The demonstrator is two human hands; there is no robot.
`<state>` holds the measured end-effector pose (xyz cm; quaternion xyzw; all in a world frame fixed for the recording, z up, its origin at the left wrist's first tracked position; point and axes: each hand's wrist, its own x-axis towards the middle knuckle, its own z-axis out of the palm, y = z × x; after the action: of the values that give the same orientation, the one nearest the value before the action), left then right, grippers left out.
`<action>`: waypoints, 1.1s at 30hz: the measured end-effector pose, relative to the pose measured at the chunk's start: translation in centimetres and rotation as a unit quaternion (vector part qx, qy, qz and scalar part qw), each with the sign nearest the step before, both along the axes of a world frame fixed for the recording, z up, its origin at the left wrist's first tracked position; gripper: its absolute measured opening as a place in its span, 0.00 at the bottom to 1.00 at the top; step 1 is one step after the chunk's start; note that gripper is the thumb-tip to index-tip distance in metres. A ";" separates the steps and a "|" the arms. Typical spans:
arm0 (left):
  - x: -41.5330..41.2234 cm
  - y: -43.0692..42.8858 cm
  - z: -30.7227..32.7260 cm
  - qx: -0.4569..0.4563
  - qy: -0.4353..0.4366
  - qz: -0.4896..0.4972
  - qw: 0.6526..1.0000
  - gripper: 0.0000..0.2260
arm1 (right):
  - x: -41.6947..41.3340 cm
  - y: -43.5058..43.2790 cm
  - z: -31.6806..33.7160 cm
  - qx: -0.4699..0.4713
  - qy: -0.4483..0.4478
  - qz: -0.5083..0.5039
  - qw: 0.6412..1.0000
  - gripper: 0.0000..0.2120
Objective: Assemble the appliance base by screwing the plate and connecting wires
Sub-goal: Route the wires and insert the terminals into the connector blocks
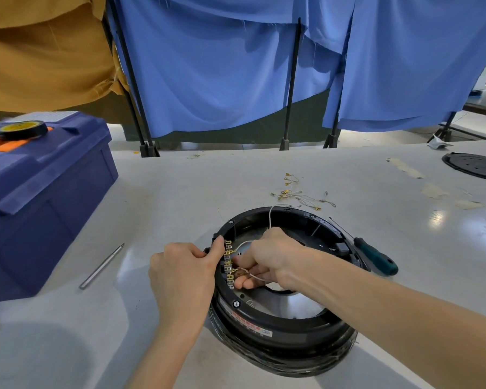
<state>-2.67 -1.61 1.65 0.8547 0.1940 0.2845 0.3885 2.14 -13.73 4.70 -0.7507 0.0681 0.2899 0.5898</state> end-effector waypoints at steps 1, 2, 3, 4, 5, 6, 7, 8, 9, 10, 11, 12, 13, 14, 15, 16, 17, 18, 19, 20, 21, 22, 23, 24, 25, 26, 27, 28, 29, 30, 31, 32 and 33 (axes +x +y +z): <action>0.0 0.0 -0.1 0.000 0.001 0.002 1.000 0.26 | 0.1 0.1 -0.1 -0.003 0.000 -0.004 1.000 0.06; 0.0 -0.1 -0.1 0.002 0.003 0.004 1.000 0.26 | 0.1 0.3 -0.1 -0.006 0.000 -0.010 1.000 0.07; 0.1 -0.1 -0.1 0.005 0.006 0.006 1.000 0.26 | 0.1 0.5 -0.2 -0.010 -0.003 -0.016 1.000 0.08; 0.1 -0.1 -0.1 0.007 0.008 0.007 1.000 0.26 | 0.1 0.7 -0.3 -0.015 -0.007 -0.023 1.000 0.08; 0.2 -0.1 -0.1 0.010 0.011 0.007 1.000 0.26 | 0.1 0.9 -0.3 -0.021 -0.012 -0.030 0.999 0.09; 0.2 -0.1 -0.1 0.011 0.014 0.010 1.000 0.26 | 0.0 1.1 -0.3 -0.028 -0.019 -0.037 0.999 0.09; 0.3 -0.1 -0.1 0.012 0.018 0.012 1.000 0.25 | -0.1 1.3 -0.3 -0.035 -0.026 -0.043 0.998 0.08; 0.3 0.0 -0.1 0.011 0.020 0.014 1.000 0.25 | -0.2 1.5 -0.3 -0.040 -0.032 -0.048 0.998 0.08; 0.4 -0.1 -0.1 0.010 0.021 0.014 1.000 0.25 | -0.3 1.5 -0.3 -0.042 -0.036 -0.052 0.997 0.08; 0.4 -0.1 -0.1 0.009 0.020 0.013 1.000 0.24 | -0.3 1.6 -0.3 -0.042 -0.038 -0.054 0.997 0.08; 0.4 -0.1 -0.1 0.009 0.019 0.013 1.000 0.24 | -0.3 1.6 -0.3 -0.041 -0.038 -0.052 0.997 0.07; 0.5 -0.1 -0.1 0.009 0.018 0.014 1.000 0.24 | -0.3 1.5 -0.2 -0.040 -0.038 -0.046 0.997 0.07; 0.4 -0.1 -0.1 0.011 0.016 0.013 1.000 0.24 | -0.2 1.4 -0.2 -0.040 -0.038 -0.035 0.998 0.07; 0.4 0.0 -0.1 0.014 0.014 0.011 1.000 0.25 | -0.1 1.1 -0.1 -0.041 -0.036 -0.020 0.998 0.08; 0.4 0.1 0.0 0.016 0.012 0.005 1.000 0.25 | 0.0 0.8 0.0 -0.041 -0.029 0.002 0.999 0.08; 0.3 0.2 0.0 0.017 0.012 -0.001 1.000 0.26 | 0.1 0.4 0.2 -0.036 -0.018 0.029 0.999 0.08; 0.2 0.3 0.1 0.017 0.013 -0.007 1.000 0.26 | 0.1 0.0 0.5 -0.029 -0.005 0.059 0.998 0.06; 0.2 0.5 0.1 0.016 0.015 -0.012 1.000 0.27 | 0.2 -0.4 0.8 -0.025 0.003 0.089 0.996 0.04; 0.1 0.6 0.2 0.014 0.017 -0.017 1.000 0.27 | 0.2 -0.8 1.1 -0.028 0.004 0.114 0.993 0.04; 0.1 0.7 0.3 0.009 0.018 -0.022 1.000 0.26 | 0.3 -1.3 1.2 -0.040 -0.002 0.133 0.990 0.07; 0.0 0.9 0.4 0.003 0.021 -0.029 0.999 0.25 | 0.5 -1.7 1.3 -0.054 -0.011 0.145 0.988 0.10; 0.0 1.0 0.4 -0.002 0.025 -0.036 0.999 0.23 | 0.6 -2.0 1.4 -0.063 -0.017 0.153 0.986 0.13; -0.1 1.2 0.5 -0.005 0.031 -0.042 0.999 0.22 | 0.6 -2.2 1.4 -0.064 -0.017 0.160 0.985 0.14; -0.1 1.3 0.7 -0.008 0.038 -0.049 0.998 0.20 | 0.6 -2.3 1.4 -0.062 -0.009 0.169 0.984 0.15; -0.2 1.5 0.8 -0.012 0.043 -0.058 0.997 0.19 | 0.6 -2.3 1.4 -0.058 0.003 0.177 0.983 0.16; -0.3 1.7 1.0 -0.016 0.049 -0.068 0.996 0.19 | 0.6 -2.2 1.4 -0.051 0.018 0.184 0.981 0.16; -0.4 1.8 1.2 -0.017 0.056 -0.077 0.995 0.18 | 0.5 -2.1 1.3 -0.042 0.032 0.189 0.981 0.15; -0.6 1.9 1.4 -0.017 0.062 -0.084 0.994 0.18 | 0.6 -1.9 1.2 -0.033 0.045 0.190 0.980 0.13; -0.7 2.0 1.5 -0.017 0.066 -0.090 0.994 0.17 | 0.6 -1.8 1.1 -0.025 0.058 0.187 0.980 0.10; -0.8 2.0 1.7 -0.016 0.069 -0.093 0.993 0.17 | 0.6 -1.7 1.0 -0.019 0.068 0.181 0.981 0.08; -0.9 2.0 1.8 -0.015 0.071 -0.095 0.993 0.16 | 0.6 -1.7 1.0 -0.011 0.076 0.172 0.982 0.07; -1.0 2.0 1.9 -0.016 0.072 -0.095 0.993 0.16 | 0.6 -1.7 0.9 -0.003 0.081 0.161 0.984 0.06; -1.0 2.0 2.0 -0.023 0.071 -0.094 0.993 0.16 | 0.5 -1.7 0.8 0.003 0.083 0.148 0.985 0.06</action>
<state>-3.71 0.42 3.65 0.8781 0.1467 0.1812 0.4179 2.63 -15.44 5.46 -0.7241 0.0036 0.4356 0.5347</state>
